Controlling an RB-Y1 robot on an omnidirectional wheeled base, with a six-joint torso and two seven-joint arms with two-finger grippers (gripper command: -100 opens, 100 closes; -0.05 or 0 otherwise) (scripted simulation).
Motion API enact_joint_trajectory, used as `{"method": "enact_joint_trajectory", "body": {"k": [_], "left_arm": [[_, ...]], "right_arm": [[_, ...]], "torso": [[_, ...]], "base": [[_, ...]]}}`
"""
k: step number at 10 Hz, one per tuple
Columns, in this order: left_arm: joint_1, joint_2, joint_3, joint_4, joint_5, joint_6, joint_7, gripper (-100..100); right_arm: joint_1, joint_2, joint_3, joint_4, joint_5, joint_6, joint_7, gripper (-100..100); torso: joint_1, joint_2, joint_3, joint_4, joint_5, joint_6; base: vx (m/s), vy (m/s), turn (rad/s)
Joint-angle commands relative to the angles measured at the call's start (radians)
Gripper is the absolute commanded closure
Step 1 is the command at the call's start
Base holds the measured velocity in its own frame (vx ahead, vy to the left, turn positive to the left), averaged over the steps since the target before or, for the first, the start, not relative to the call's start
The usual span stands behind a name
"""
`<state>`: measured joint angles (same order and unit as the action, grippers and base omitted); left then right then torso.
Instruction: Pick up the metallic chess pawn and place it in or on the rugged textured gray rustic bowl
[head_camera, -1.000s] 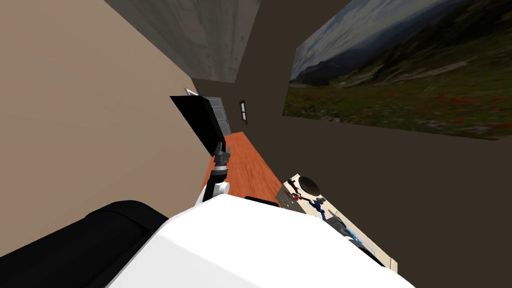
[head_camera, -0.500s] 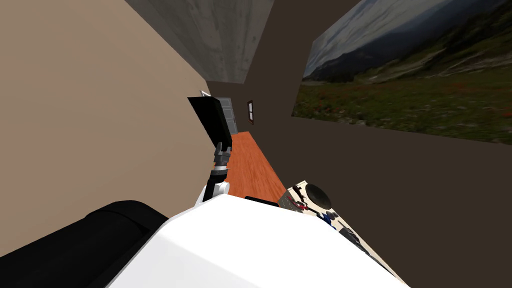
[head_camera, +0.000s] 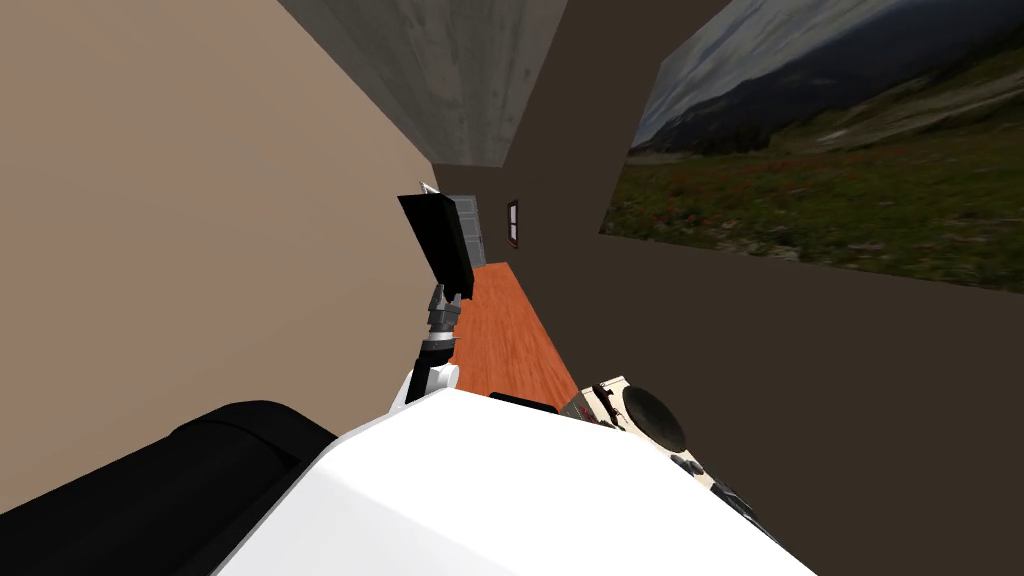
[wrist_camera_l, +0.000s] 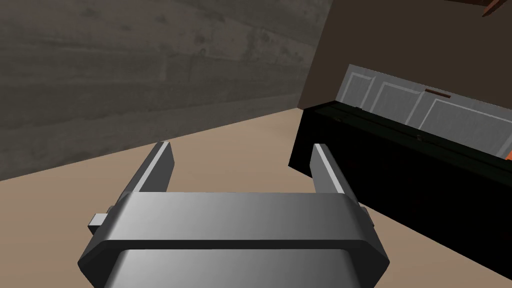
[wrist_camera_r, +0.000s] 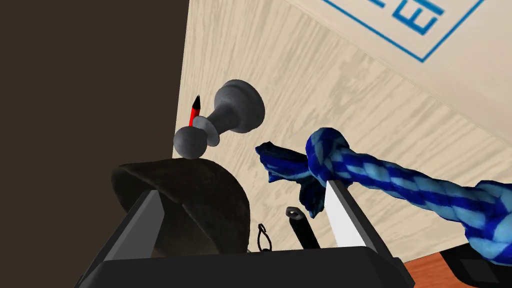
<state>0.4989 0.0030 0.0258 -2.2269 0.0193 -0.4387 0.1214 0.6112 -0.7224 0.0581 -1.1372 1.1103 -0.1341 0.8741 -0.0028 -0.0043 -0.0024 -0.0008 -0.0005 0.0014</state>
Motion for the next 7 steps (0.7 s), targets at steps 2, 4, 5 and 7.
{"method": "enact_joint_trajectory", "body": {"k": [2,4,5,7], "left_arm": [[0.000,0.000,0.000,0.000,0.000,0.000,0.000,0],[0.000,0.000,0.000,0.000,0.000,0.000,0.000,0],[0.000,0.000,0.000,0.000,0.000,0.000,0.000,0],[0.000,0.000,0.000,0.000,0.000,0.000,0.000,0]], "right_arm": [[-0.004,-0.019,0.007,0.058,0.032,0.013,0.029,-100],[-0.007,-0.026,0.008,0.088,0.046,0.018,0.044,-100],[-0.009,-0.025,0.011,0.080,0.042,0.019,0.035,-100],[-0.031,0.004,0.022,0.099,0.048,0.040,0.046,-100]], "torso": [[0.000,0.000,0.000,0.000,0.000,0.000],[0.001,0.000,0.000,0.000,0.000,0.000],[0.001,0.001,0.000,0.000,0.000,0.000],[0.003,0.003,0.001,0.000,0.001,0.001]], "base": [[0.051,-0.046,0.197],[0.036,-0.035,0.108],[0.013,-0.017,0.021],[0.000,-0.030,0.030]]}}
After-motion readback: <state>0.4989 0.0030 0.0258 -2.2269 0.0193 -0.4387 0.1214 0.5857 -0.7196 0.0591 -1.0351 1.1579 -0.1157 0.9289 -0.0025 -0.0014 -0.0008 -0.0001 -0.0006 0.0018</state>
